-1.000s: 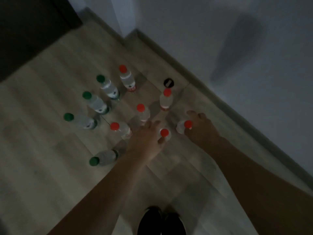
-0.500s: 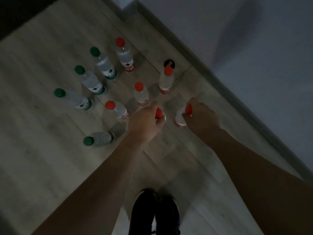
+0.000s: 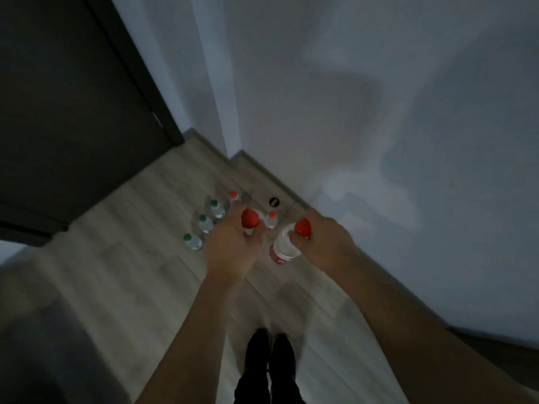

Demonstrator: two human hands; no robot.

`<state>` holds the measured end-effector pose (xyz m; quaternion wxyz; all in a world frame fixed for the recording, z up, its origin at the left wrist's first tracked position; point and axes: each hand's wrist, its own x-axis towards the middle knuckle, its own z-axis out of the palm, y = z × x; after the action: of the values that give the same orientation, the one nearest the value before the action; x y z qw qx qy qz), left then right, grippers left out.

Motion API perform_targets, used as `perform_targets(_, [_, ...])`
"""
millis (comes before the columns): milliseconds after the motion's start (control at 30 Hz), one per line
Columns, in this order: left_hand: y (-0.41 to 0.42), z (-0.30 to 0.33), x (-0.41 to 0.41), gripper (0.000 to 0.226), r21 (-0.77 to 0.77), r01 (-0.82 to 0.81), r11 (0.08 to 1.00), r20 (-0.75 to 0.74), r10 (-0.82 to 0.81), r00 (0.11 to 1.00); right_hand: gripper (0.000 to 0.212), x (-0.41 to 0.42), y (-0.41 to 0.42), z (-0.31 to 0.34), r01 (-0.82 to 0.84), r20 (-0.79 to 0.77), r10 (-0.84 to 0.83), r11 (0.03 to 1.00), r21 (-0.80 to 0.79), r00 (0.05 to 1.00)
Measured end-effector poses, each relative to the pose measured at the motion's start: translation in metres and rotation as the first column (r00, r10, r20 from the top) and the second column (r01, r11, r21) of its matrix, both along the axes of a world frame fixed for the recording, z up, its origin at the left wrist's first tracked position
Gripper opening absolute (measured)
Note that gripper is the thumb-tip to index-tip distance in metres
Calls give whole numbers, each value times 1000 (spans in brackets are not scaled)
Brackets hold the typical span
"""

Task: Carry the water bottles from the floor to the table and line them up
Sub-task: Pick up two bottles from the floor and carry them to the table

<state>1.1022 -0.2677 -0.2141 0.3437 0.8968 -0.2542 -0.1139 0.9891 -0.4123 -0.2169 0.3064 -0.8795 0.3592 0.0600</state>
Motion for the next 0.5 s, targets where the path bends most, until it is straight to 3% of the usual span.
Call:
perform_targets(167, [24, 105, -22, 19, -153, -30, 988, 47, 38, 998, 23, -29, 35, 110, 172, 170, -164, 985, -32, 972])
perform_targets(400, [27, 159, -39, 17, -188, 105, 976, 101, -87, 991, 21, -71, 56, 154, 380, 290, -342, 921, -83, 894])
perform_targets(500, [14, 164, -56, 10, -183, 202, 962, 66, -193, 979, 22, -97, 51, 162, 522, 325, -468, 847, -101, 822])
